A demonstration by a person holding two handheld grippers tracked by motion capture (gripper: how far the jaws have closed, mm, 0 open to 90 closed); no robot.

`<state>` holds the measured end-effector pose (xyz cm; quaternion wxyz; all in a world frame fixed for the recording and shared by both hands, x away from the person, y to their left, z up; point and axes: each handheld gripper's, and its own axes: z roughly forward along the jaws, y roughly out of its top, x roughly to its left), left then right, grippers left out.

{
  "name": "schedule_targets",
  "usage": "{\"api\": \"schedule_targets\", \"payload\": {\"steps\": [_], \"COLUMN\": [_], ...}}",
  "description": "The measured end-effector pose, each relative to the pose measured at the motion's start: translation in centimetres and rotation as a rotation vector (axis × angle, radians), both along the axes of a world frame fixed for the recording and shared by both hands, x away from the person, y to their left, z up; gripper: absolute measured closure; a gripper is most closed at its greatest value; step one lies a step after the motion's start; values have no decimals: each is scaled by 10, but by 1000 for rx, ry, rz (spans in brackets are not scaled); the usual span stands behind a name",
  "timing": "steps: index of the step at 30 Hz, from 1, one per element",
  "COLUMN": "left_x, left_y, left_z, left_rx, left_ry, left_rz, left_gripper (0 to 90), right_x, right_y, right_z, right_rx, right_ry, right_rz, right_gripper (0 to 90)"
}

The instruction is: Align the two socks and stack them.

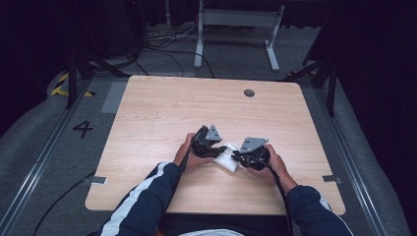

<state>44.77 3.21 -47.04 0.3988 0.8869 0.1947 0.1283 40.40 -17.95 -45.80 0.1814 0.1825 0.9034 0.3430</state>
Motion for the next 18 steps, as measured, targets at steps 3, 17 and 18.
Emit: {"api": "schedule_targets", "payload": {"steps": [3, 17, 18], "left_x": [-5, -51, -55], "left_y": [4, 49, 53], "left_z": [9, 28, 28], "left_rx": [27, 69, 71], "left_ry": [-25, -9, -8], "left_rz": [14, -40, -44], "left_gripper": [431, 363, 362], "right_x": [-1, -20, -21], "right_y": [-1, -8, -9], "right_z": [2, 22, 23], "right_rx": [0, 20, 20], "right_ry": [-11, -40, -38], "right_rz": [-4, 55, 62], "right_gripper": [788, 787, 783]}}
